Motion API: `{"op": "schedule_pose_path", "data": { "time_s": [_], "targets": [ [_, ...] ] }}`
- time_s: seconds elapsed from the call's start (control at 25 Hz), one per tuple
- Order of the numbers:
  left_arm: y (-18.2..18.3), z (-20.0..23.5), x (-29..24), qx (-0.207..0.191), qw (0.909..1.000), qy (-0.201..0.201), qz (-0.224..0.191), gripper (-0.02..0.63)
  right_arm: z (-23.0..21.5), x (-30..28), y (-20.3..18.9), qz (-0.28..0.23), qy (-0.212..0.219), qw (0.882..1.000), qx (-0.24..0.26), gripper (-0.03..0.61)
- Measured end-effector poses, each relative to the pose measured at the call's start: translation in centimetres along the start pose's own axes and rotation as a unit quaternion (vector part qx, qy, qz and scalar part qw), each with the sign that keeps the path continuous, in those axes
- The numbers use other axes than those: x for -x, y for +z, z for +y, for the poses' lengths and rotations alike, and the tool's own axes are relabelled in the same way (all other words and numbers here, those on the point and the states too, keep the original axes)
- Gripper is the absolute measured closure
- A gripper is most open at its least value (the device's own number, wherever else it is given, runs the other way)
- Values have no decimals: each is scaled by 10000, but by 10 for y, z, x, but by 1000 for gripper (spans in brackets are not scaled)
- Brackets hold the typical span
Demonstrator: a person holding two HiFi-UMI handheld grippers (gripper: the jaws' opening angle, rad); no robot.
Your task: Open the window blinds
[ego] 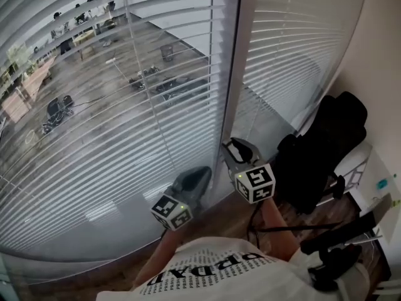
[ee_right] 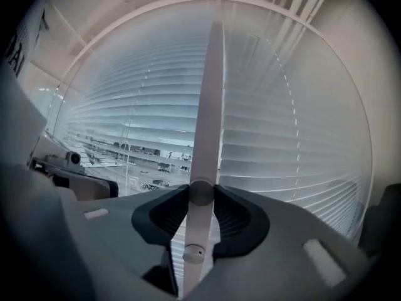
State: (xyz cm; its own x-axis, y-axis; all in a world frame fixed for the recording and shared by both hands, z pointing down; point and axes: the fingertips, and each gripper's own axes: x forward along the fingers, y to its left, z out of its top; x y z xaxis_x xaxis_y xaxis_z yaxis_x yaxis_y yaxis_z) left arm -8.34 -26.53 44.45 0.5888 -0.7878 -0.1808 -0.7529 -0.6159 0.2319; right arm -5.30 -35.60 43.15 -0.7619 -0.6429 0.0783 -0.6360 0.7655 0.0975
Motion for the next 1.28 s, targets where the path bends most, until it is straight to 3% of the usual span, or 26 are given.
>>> {"op": "schedule_pose_path", "data": {
  "time_s": [0.36, 1.28],
  "targets": [
    [7, 0, 3, 133, 9999, 68, 13, 618, -1, 0, 4, -64, 32, 9979, -651, 445],
    [9, 4, 2, 236, 9996, 114, 43, 618, -1, -2, 7, -24, -46, 9987, -500, 452]
  ]
}}
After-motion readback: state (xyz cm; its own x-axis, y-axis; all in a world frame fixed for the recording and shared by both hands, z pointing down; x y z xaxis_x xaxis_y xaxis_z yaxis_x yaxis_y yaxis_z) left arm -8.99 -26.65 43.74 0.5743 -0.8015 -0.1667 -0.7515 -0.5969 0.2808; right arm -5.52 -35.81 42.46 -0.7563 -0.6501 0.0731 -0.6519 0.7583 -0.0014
